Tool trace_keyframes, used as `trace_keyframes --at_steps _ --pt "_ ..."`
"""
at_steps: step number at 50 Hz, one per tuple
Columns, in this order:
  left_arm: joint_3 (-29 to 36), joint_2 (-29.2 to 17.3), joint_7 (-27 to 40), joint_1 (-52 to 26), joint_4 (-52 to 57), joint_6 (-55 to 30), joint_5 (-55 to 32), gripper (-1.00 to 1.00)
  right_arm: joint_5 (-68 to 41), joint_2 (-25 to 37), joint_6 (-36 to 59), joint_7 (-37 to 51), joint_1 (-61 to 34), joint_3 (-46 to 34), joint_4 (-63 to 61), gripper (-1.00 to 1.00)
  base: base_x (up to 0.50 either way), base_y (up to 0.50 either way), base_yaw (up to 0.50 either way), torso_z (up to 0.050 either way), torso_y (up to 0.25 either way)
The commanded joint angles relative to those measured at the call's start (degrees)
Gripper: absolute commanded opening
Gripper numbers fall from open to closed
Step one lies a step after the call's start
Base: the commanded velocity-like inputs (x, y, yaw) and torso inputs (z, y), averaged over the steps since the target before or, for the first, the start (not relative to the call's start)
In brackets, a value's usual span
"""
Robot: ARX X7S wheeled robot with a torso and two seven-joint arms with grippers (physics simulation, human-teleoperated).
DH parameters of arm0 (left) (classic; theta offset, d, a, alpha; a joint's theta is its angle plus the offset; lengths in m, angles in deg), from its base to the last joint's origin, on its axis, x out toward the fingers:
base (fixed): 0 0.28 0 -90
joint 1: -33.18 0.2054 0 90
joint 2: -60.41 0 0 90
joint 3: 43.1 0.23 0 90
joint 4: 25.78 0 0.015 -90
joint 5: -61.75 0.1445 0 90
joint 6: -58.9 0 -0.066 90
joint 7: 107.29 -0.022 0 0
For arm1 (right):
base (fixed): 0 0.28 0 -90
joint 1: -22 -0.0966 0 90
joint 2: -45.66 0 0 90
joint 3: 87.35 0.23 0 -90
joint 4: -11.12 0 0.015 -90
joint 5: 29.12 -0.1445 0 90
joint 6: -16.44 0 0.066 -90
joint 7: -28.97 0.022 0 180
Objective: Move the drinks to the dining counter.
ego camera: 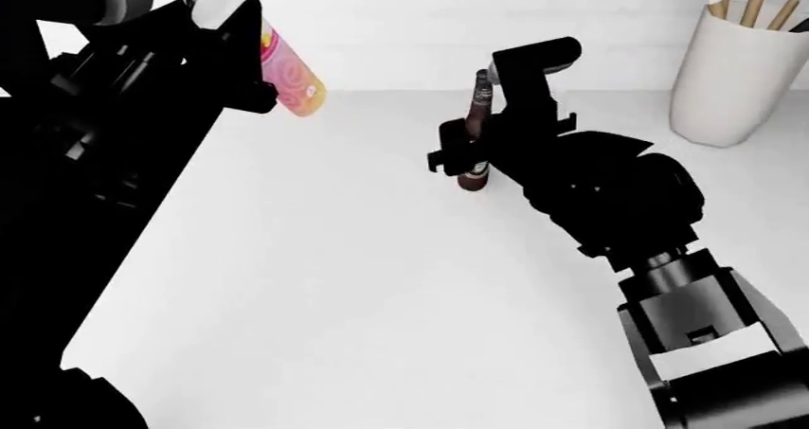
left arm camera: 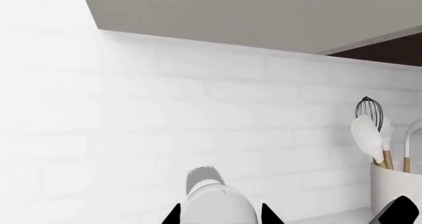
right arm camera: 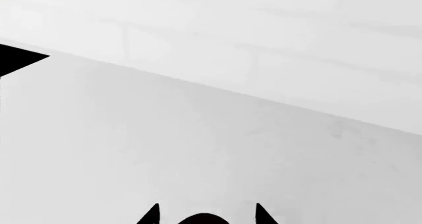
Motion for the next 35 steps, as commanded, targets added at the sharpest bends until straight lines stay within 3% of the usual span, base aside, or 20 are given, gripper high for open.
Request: trace_keyframes --at_steps 1,14,25,29,35 --pt "3.7 -1.3 0.4 13.1 -0.2 1.1 -0.5 -1.0 0.8 -0.9 0.5 -2.9 -1.4 -2.4 2.8 -1.0 0.02 0.01 0.0 -0.027 0.0" --pt "3.6 -1.5 0.8 13.4 -0.1 1.0 -1.1 -1.0 -1.8 2.5 3.8 1.1 1.7 -0.6 -7.5 -1.0 0.02 0.01 0.0 -0.027 0.0" --pt "3.6 -1.6 1.3 13.4 0.3 0.6 -1.6 -1.0 -6.4 7.7 4.7 9.6 4.8 6.6 -27.2 -1.0 0.02 0.01 0.0 -0.027 0.0" --pt "3.3 -1.7 1.6 13.2 0.8 0.2 -2.0 -1.0 -4.8 10.2 4.1 11.3 6.9 4.9 -36.7 -1.0 0.02 0.01 0.0 -0.027 0.0" --pt "3.2 -1.7 2.1 12.6 1.5 -0.7 -2.6 -1.0 -5.6 10.1 7.0 13.1 6.5 4.1 -40.0 -1.0 -0.18 0.01 0.0 -0.025 0.0"
